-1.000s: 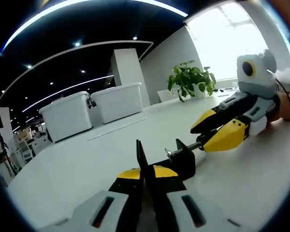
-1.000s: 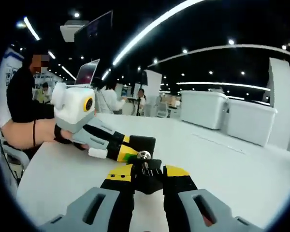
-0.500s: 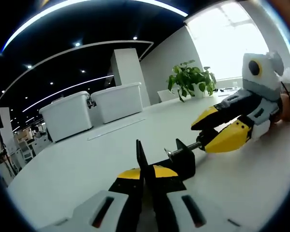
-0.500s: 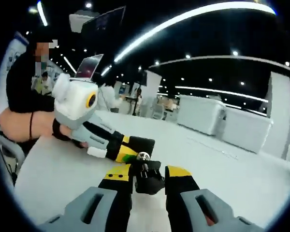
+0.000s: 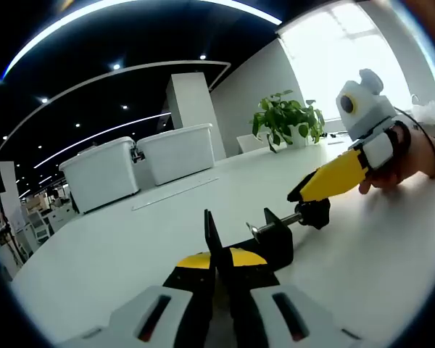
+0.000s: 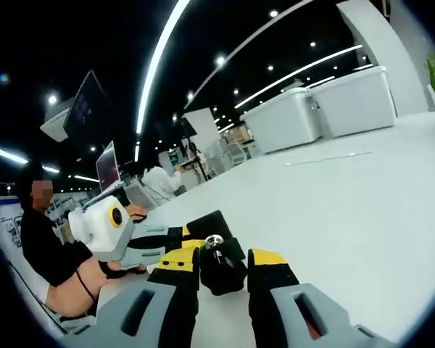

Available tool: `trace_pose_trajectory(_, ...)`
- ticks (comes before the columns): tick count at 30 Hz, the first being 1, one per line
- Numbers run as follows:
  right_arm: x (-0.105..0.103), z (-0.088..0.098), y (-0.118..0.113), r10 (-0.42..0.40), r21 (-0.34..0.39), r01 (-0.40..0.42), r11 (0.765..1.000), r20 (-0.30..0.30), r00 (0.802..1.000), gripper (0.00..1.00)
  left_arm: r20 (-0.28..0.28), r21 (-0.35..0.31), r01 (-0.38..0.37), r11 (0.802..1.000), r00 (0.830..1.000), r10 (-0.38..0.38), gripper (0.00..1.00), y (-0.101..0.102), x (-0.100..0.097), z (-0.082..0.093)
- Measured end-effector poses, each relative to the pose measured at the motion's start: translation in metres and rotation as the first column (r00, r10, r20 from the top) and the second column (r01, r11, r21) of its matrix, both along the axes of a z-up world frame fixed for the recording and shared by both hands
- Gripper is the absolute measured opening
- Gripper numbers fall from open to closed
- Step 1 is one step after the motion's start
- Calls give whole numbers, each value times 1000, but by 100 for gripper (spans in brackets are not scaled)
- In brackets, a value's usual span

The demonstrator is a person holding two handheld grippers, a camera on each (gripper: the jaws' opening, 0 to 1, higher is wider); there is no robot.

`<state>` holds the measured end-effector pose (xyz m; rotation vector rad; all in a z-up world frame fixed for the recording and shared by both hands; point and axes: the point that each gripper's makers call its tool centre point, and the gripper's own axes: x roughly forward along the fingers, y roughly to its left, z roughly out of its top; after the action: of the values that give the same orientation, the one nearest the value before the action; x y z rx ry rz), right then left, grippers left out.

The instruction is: Clamp the fixed fixture on the desktop, loosen the retaining clip, secure it to the edge of the desk, and tighten the retaining clip.

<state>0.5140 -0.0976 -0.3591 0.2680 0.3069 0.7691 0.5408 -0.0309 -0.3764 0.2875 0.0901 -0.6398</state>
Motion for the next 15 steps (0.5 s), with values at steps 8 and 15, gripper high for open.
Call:
trace_pose_trajectory(8,-4,4,2,32,-51,-26,998,114,993,23,4,0,1,1000,1000,-1,6,0,0,0)
trace_pose_trajectory(15,-14,10,11,84,-273,29,962,394,915,22,5,0,0,1000,1000,0,6,0,0,0)
